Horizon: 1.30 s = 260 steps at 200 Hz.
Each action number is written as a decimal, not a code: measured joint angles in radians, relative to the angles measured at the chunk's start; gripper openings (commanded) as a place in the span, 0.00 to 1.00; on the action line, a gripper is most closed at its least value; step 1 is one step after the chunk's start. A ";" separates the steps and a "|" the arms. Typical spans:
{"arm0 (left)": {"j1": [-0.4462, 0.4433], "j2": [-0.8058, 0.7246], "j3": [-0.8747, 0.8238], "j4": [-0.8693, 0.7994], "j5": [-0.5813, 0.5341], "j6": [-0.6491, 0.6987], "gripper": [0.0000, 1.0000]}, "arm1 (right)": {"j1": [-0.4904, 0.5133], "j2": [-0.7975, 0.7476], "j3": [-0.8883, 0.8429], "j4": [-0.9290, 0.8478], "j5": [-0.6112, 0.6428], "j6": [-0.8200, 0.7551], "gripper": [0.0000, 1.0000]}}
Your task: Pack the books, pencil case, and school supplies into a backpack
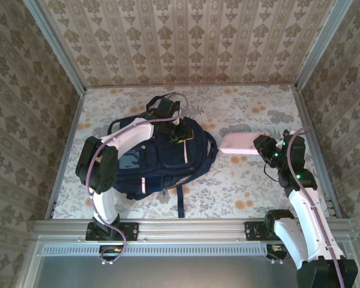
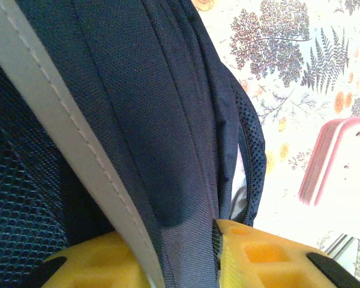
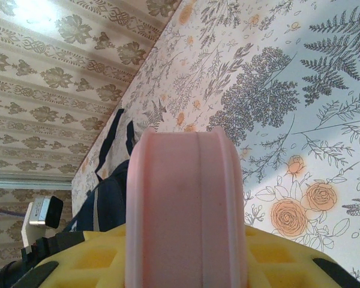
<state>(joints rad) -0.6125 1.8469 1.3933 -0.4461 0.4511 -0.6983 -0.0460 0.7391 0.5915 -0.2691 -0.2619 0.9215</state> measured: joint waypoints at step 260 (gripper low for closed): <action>0.274 -0.530 0.053 -0.376 0.495 0.262 0.00 | 0.256 -0.005 0.077 0.217 -0.107 0.065 0.22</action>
<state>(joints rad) -0.3386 1.3170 1.4467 -0.8223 0.9463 -0.4358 0.2096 0.7345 0.6685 -0.0525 -0.3687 0.9863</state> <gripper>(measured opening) 0.053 0.330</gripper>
